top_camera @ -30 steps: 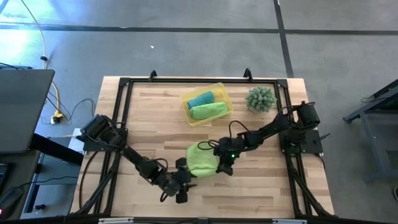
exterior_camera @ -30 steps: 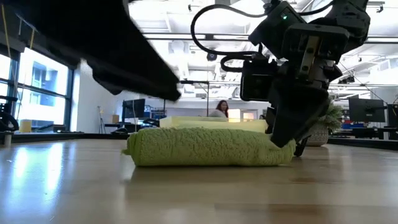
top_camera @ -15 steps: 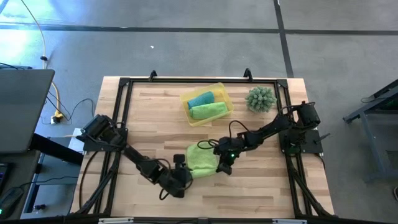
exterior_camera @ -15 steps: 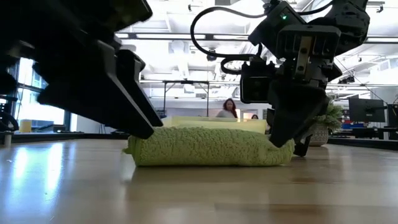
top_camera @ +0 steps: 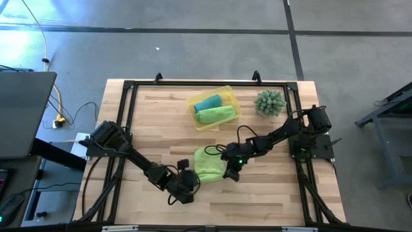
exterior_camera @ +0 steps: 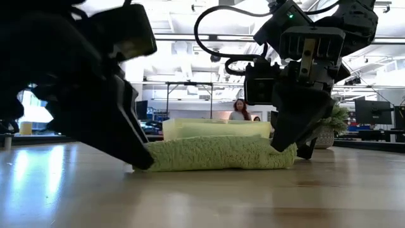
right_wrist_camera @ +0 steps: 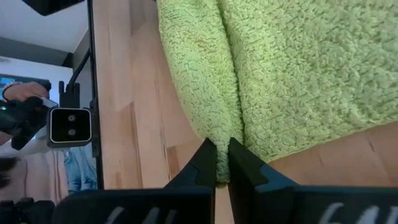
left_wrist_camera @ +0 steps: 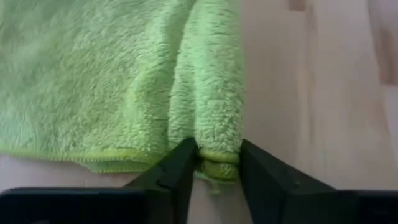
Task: Roll microfiber towels into tight, uniform cylinder then place into a basket
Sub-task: Roll the light green microfiber cloth
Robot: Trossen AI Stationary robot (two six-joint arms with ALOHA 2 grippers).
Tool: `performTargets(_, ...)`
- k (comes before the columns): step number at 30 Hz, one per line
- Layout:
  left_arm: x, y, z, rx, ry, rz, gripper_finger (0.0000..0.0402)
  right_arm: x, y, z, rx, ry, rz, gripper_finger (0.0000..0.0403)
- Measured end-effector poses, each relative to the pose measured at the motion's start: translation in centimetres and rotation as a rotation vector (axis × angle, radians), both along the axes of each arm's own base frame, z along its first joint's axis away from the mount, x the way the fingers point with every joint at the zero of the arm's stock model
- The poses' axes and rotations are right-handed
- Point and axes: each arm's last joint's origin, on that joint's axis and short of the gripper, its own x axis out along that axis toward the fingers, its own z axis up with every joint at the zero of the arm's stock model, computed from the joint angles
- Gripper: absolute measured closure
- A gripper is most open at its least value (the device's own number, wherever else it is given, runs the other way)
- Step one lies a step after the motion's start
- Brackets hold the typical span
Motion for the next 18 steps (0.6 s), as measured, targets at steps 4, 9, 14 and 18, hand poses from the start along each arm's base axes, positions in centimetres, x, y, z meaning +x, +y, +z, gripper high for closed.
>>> performTargets(4, 0.1, 0.1, -0.2, -0.111, -0.020, 0.105, 0.0342, 0.0, 0.0, 0.0, -0.027, -0.019, 0.000, 0.0402)
performTargets(9, 0.1, -0.2, 0.2, -0.239, -0.028, 0.152, 0.0393, 0.0, 0.0, -0.1, -0.125, -0.106, 0.107, 0.0392)
performTargets(14, 0.2, -0.7, 0.3, -0.359, -0.019, 0.161, 0.0389, -0.3, 0.8, 0.3, -0.256, -0.235, 0.274, 0.0333)
performTargets(18, -0.1, -0.9, 0.0, -0.460, -0.003, 0.125, 0.0395, -0.7, 1.8, 0.8, -0.377, -0.364, 0.458, 0.0279)
